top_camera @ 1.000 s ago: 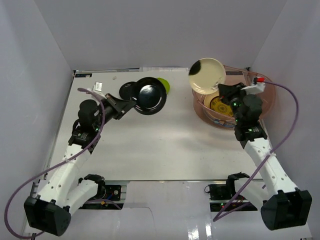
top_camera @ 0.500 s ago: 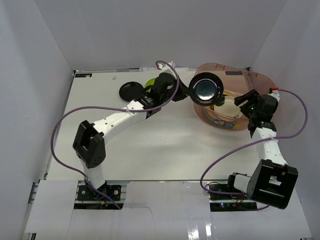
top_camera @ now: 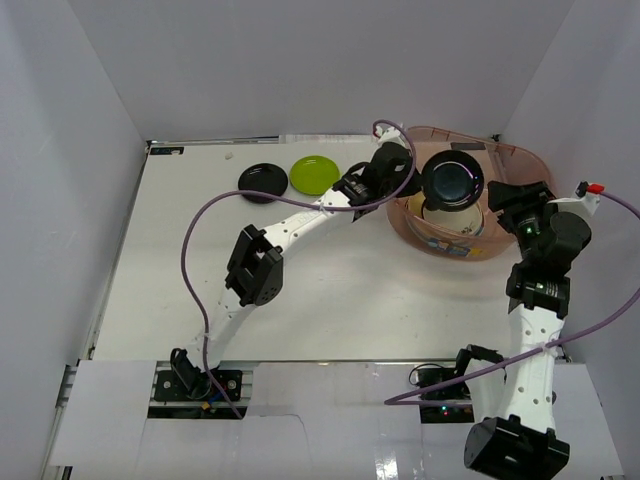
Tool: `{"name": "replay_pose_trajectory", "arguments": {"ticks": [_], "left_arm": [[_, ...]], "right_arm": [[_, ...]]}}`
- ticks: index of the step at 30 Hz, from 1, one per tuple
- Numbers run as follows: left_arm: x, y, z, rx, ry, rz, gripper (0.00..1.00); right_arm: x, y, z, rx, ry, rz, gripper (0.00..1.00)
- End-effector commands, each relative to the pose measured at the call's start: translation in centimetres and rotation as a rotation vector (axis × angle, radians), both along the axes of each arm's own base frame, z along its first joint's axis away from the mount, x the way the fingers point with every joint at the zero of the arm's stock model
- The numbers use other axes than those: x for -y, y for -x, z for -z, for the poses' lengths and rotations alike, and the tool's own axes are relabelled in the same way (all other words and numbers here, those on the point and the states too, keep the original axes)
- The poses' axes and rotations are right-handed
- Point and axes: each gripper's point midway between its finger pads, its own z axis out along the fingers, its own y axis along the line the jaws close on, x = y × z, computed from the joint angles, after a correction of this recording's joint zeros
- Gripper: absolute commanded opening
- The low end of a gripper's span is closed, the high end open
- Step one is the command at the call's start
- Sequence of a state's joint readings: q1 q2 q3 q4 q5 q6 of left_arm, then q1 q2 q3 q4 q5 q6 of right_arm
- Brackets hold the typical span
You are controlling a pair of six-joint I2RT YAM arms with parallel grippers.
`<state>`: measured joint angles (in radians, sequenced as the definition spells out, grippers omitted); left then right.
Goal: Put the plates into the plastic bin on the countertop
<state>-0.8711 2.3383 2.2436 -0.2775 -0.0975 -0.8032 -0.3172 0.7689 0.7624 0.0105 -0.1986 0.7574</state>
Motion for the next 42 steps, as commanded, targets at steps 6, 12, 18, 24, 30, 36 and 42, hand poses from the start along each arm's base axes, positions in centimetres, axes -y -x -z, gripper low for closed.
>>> {"name": "replay_pose_trajectory", "arguments": {"ticks": [6,12,18,24,30,36,42], "left_arm": [[1.2,0.4,-4.4,0.089,0.054,0.050,0.51],[-5.4,-1.5,-12.3,0.275,0.009,-0.041,0.89],[-22.7,-4.0,-8.7,0.157,0.007,-0.265,0.86],[-37.6,-3.1,2.0,-0.122,0.076,-0.505,0.83],[-45.3,-3.3,9.5,-0.289,0.140,-0.650,0.76],[-48.4,-5.3,14.1,-0.398,0.226,-0.680,0.75],[-48.0,-7.9,16.4,-0.442,0.245,-0.656,0.74]], "right_arm": [[-2.6,1.6,-1.9,-0.001,0.065,-0.137,0.65],[-6.4,2.8,-5.0,0.087,0.179,-0.358,0.65],[-12.1,2.1,-4.0,0.066,0.235,-0.540,0.64],[-23.9,0.9,0.0,-0.064,0.496,-0.777,0.62],[-31.0,-2.6,4.4,-0.139,0.800,-0.924,0.60],[-35.4,-7.4,9.6,-0.171,1.181,-0.957,0.73],[-39.1,-11.6,14.8,-0.165,1.377,-0.976,0.72]]}}
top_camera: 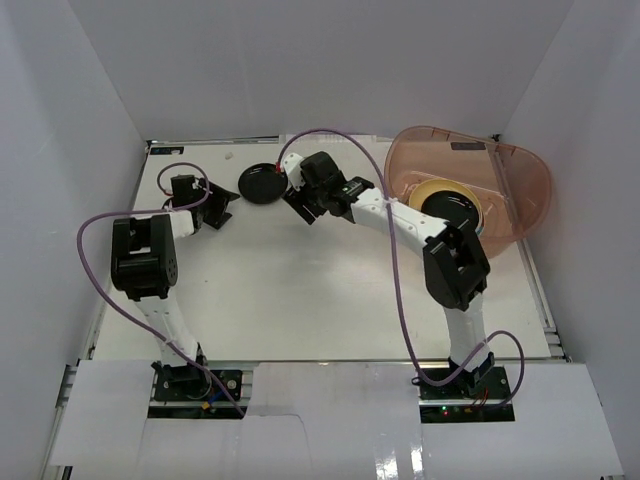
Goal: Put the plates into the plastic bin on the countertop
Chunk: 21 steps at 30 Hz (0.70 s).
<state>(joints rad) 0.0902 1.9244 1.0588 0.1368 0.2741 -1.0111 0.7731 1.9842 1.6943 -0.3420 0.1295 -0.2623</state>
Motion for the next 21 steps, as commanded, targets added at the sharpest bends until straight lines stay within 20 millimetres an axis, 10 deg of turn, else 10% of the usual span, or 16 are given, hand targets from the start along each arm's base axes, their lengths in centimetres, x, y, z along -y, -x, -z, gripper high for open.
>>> {"name": "replay_pose_trajectory", "arguments": {"ticks": [1,13,21], "left_arm": [[1.2,-2.7,-1.4,0.063,0.040,0.048,0.73],[0.1,-6.5,2.0,0.020,-0.063,0.087,0.52],[0.5,-7.9,3.5,0.014,-0.077,0.125,0.50]], "right_arm": [[-0.6,-3.8,-1.2,0.169,0.101,-0.021,0.70],[-2.4,-11.9,7.3,0.220,0.200,0.011,0.64],[-2.1,-15.1,8.7,0.268,0.167,0.035,0.56]]}}
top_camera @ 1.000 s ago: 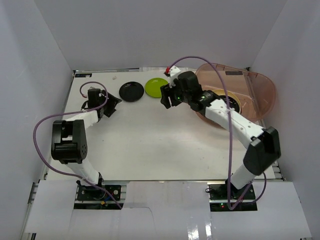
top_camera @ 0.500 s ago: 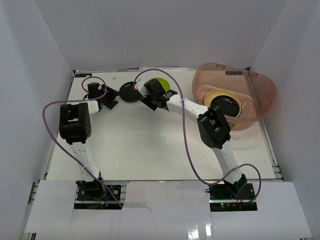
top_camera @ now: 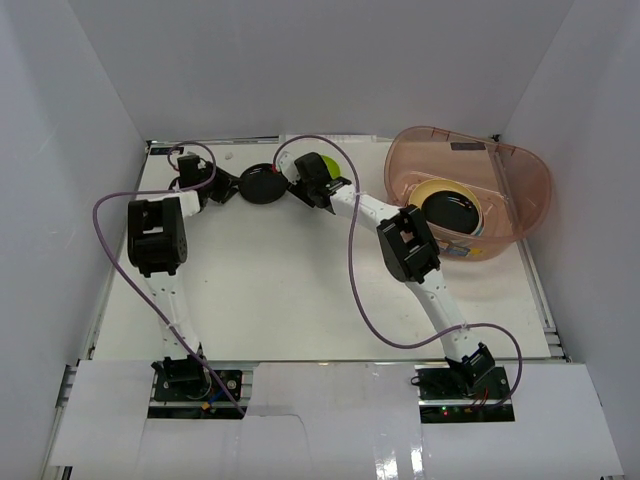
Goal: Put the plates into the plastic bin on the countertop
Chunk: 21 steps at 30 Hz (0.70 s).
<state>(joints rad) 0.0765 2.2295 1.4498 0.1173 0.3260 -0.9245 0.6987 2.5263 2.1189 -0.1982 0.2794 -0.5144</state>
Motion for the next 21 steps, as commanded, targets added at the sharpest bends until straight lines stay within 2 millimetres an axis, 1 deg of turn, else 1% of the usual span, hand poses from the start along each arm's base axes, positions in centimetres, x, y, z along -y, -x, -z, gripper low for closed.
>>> {"name": "replay_pose_trajectory", "arguments": {"ticks": [1,3,4,5,6,7,8,9,10,11,12,13,14,15,16,17,18,19,20,21], "left_arm": [[0.2,0.6,2.6,-0.069,-0.039,0.033,0.49],[0.4,0.4,2.6,-0.067,-0.044,0.042,0.49],[0.5,0.2,2.6,-0.065,-0.046,0.046,0.44],[0.6,0.1,2.6,-0.064,-0.048,0.049,0.41],[0.5,0.1,2.7,-0.065,-0.049,0.048,0.37],[0.6,0.2,2.8,-0.071,-0.054,0.050,0.26],[0.5,0.2,2.8,-0.072,-0.057,0.047,0.22],[0.5,0.3,2.9,-0.076,-0.061,0.048,0.21],[0.6,0.3,2.8,-0.075,-0.061,0.052,0.21],[0.7,0.4,2.7,-0.076,-0.055,0.055,0.20],[0.7,0.6,2.7,-0.078,-0.051,0.054,0.15],[0.9,0.7,2.6,-0.076,-0.048,0.059,0.10],[0.9,1.0,2.3,-0.077,-0.046,0.057,0.00],[0.8,1.2,2.2,-0.077,-0.046,0.056,0.00],[0.9,1.5,2.0,-0.074,-0.047,0.058,0.00],[0.8,2.0,1.7,-0.073,-0.053,0.053,0.00],[0.9,2.4,1.5,-0.073,-0.055,0.054,0.00],[0.8,2.6,1.2,-0.070,-0.057,0.052,0.00],[0.8,3.0,0.9,-0.067,-0.058,0.052,0.00],[0.9,3.7,0.1,-0.059,-0.057,0.055,0.00]], "right_arm": [[-0.8,-2.2,-1.0,0.068,-0.049,-0.008,0.50],[-0.9,-2.7,-0.5,0.069,-0.057,-0.002,0.42],[-0.8,-2.7,0.3,0.063,-0.055,0.000,0.37],[-0.9,-2.5,0.9,0.053,-0.053,-0.003,0.26],[-1.0,-2.4,1.2,0.044,-0.060,-0.004,0.20],[-1.4,-1.8,1.2,0.036,-0.066,-0.016,0.10],[-1.7,-1.3,0.8,0.040,-0.078,-0.029,0.08],[-1.8,-1.1,0.4,0.056,-0.080,-0.034,0.08],[-1.7,0.3,-0.4,0.064,-0.078,-0.048,0.08],[-2.1,0.0,-2.5,0.124,-0.118,-0.045,0.08],[-2.2,0.4,-3.7,0.139,-0.135,-0.048,0.08],[-2.2,1.3,-6.3,0.159,-0.171,-0.047,0.08],[-2.1,1.5,-8.3,0.191,-0.204,-0.040,0.08],[-2.0,2.0,-9.8,0.207,-0.229,-0.037,0.08],[-1.9,3.1,-14.1,0.253,-0.293,-0.038,0.08],[-1.3,4.2,-14.4,0.257,-0.301,-0.035,0.08],[-1.1,5.6,-18.4,0.306,-0.347,-0.042,0.08],[-0.7,6.4,-19.4,0.318,-0.357,-0.036,0.08],[0.0,7.2,-20.0,0.323,-0.358,-0.020,0.08],[0.8,8.3,-23.3,0.363,-0.394,-0.015,0.08]]}}
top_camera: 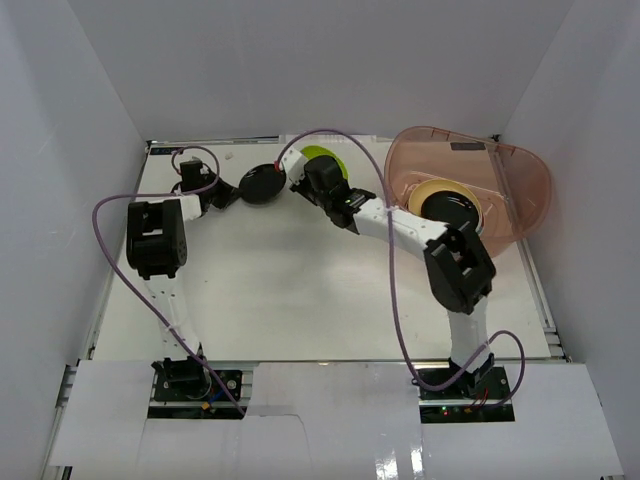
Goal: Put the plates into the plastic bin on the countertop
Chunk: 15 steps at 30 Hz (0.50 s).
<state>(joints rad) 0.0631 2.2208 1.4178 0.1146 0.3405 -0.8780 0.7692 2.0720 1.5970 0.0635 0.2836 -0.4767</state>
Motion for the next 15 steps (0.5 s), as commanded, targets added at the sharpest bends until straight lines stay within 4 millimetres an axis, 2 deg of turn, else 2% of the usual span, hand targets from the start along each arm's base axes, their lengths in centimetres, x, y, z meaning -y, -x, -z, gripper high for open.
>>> {"name": "replay_pose_trajectory", "arguments": {"ticks": [1,2,3,5,6,7,8,9,10,11,12,13,14,15], "left_arm": [[0.0,2.9,-1.3,-0.038,-0.031,0.004,0.00],[0.1,3.3,-1.7,-0.032,-0.029,0.006,0.00],[0.1,3.9,-3.0,-0.015,-0.027,0.008,0.00],[0.2,4.6,-4.4,0.007,-0.028,0.009,0.00],[0.3,5.3,-6.0,0.031,-0.025,0.012,0.00],[0.6,5.7,-6.9,0.047,-0.020,0.018,0.00],[0.9,6.0,-8.0,0.066,-0.016,0.021,0.00],[1.5,6.4,-8.9,0.082,-0.012,0.032,0.00],[2.1,7.1,-10.8,0.120,-0.013,0.045,0.00],[3.2,7.5,-11.8,0.141,-0.019,0.070,0.00],[5.1,8.3,-13.9,0.183,-0.028,0.111,0.00],[5.8,8.6,-14.9,0.201,-0.039,0.120,0.00],[7.8,9.3,-15.9,0.222,-0.045,0.162,0.00],[8.9,9.8,-16.9,0.243,-0.052,0.180,0.00]], "right_arm": [[1.0,1.7,-14.5,0.236,-0.248,0.057,0.08],[1.8,2.2,-16.0,0.253,-0.259,0.073,0.08],[3.2,3.2,-19.0,0.289,-0.289,0.092,0.08],[6.3,3.6,-20.5,0.332,-0.254,0.178,0.08],[8.2,4.2,-22.3,0.361,-0.258,0.217,0.08],[10.8,3.8,-21.9,0.359,-0.220,0.294,0.08],[12.4,3.7,-21.5,0.351,-0.201,0.330,0.08],[15.4,3.4,-20.2,0.323,-0.196,0.398,0.08],[17.2,3.4,-18.7,0.286,-0.171,0.444,0.08],[18.5,3.5,-17.5,0.251,-0.198,0.490,0.08],[20.9,3.8,-15.2,0.219,-0.181,0.544,0.08],[21.9,3.9,-14.1,0.197,-0.193,0.571,0.08],[22.6,4.1,-13.2,0.175,-0.208,0.589,0.08],[24.2,4.3,-11.3,0.138,-0.231,0.633,0.08]]}}
